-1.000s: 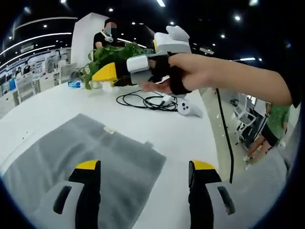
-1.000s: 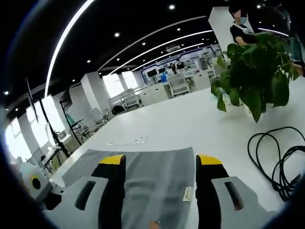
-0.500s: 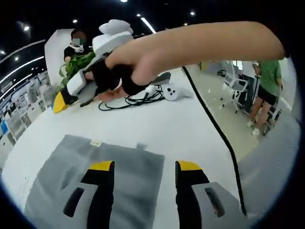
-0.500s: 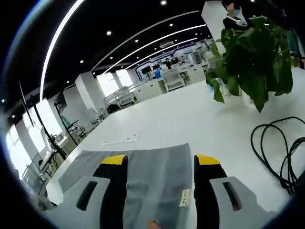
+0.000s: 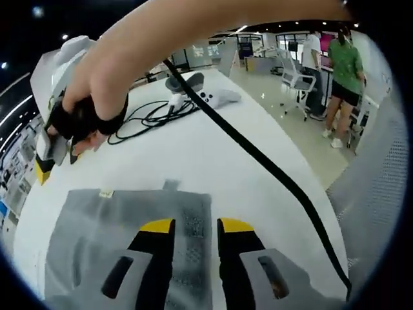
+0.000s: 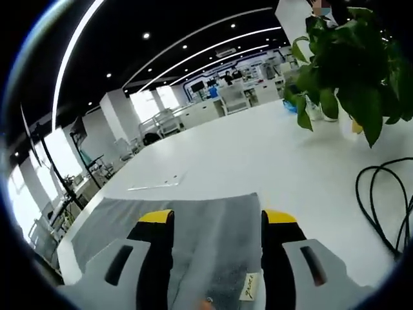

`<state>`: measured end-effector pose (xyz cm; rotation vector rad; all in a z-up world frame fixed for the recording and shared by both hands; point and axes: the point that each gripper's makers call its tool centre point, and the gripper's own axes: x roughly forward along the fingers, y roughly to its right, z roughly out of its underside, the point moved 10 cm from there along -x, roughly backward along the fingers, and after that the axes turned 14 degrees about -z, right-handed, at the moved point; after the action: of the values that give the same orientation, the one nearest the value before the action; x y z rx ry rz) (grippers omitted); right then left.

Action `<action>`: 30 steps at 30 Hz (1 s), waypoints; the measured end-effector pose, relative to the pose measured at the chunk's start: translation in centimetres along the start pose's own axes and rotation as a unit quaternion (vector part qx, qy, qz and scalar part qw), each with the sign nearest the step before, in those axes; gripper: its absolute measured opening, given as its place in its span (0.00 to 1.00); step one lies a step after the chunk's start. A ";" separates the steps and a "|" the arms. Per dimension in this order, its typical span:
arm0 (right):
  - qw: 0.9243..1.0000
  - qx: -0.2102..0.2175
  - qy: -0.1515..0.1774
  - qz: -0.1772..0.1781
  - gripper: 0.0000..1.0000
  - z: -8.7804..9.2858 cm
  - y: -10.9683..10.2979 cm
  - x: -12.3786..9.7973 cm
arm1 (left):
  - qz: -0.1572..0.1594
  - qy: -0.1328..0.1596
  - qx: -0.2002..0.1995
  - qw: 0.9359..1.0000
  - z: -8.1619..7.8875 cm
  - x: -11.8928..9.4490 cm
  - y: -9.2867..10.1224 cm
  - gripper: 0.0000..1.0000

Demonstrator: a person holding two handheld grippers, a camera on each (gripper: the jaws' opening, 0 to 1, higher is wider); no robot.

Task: Fold the towel on the table until its edges align and the towel forms a compact rectangular stack.

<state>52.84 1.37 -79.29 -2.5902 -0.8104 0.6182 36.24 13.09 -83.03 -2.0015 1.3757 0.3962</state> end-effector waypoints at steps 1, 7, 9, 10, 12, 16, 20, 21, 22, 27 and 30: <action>1.000 0.001 -0.001 0.002 0.53 0.1 0.2 0.2 | 0.000 -0.001 -0.002 1.000 0.0 0.1 0.0 0.26; 1.000 0.006 -0.015 0.002 0.52 0.6 0.8 1.6 | 0.006 -0.001 -0.005 1.000 0.2 0.7 0.1 0.24; 1.000 0.008 -0.020 0.002 0.52 0.8 1.0 1.9 | 0.009 -0.002 -0.008 1.000 0.3 0.8 0.1 0.23; 1.000 0.009 -0.025 0.004 0.51 1.0 1.1 2.1 | 0.014 -0.002 -0.015 1.000 0.4 0.9 0.2 0.22; 0.999 0.004 -0.039 0.006 0.49 1.3 1.3 2.3 | 0.019 0.003 -0.022 1.000 0.4 1.0 0.3 0.21; 0.998 -0.010 -0.054 0.007 0.49 1.7 1.6 2.8 | 0.022 0.009 -0.024 0.999 0.3 1.4 0.4 0.21; 0.994 -0.058 -0.091 0.029 0.47 2.0 2.0 3.2 | 0.025 0.009 -0.033 0.999 0.3 1.8 0.6 0.20; 0.993 -0.060 -0.094 0.029 0.46 2.1 2.1 3.3 | 0.028 0.012 -0.038 0.999 0.3 1.8 0.6 0.20; 0.992 -0.070 -0.101 0.029 0.45 2.2 2.2 3.5 | 0.030 0.015 -0.046 0.998 0.3 1.9 0.7 0.20; 0.991 -0.075 -0.108 0.034 0.43 2.4 3.1 4.1 | 0.030 0.015 -0.056 0.998 0.6 2.2 0.5 0.20; 0.991 -0.070 -0.108 0.043 0.42 2.6 3.8 4.0 | 0.029 0.018 -0.067 0.997 0.8 2.3 0.3 0.19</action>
<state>56.21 1.40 -84.35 -2.7297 -0.8396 0.9106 37.03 11.94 -85.10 -2.0898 1.4657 0.4921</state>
